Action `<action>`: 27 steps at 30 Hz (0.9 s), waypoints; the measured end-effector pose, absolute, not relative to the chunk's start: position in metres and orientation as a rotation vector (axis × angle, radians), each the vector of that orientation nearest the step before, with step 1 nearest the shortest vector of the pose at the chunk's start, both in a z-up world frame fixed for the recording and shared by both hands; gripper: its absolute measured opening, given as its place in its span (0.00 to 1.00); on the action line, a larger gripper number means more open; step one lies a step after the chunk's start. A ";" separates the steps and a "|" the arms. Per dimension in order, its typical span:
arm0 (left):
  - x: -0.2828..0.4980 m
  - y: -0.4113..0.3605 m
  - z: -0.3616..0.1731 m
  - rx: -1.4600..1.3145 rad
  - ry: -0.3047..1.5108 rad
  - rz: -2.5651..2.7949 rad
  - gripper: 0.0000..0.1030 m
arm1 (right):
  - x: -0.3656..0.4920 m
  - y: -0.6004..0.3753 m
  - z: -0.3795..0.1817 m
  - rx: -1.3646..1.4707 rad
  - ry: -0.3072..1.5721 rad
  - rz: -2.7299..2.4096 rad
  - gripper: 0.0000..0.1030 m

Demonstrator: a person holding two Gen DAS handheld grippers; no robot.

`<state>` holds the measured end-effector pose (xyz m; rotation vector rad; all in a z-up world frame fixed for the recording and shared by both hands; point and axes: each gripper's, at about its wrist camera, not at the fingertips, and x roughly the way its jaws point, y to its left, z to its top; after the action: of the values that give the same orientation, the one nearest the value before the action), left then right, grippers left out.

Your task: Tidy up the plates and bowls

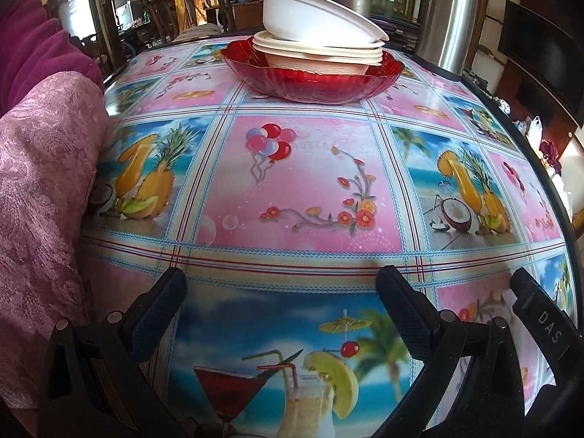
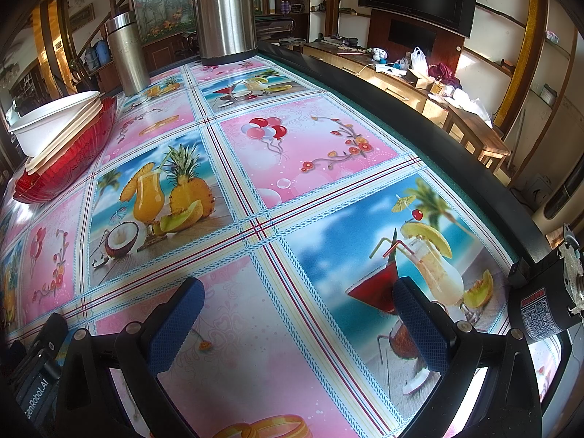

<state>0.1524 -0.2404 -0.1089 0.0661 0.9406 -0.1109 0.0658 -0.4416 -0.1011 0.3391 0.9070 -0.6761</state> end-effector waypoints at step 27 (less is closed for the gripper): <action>0.146 -0.248 -0.097 0.447 0.888 -0.609 1.00 | 0.022 -0.384 -0.097 0.678 0.805 -1.293 1.00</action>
<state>0.1457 -0.2477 -0.0972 0.4467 0.8880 -0.6092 0.0217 -0.3844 -0.0966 0.6781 0.8054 -1.2928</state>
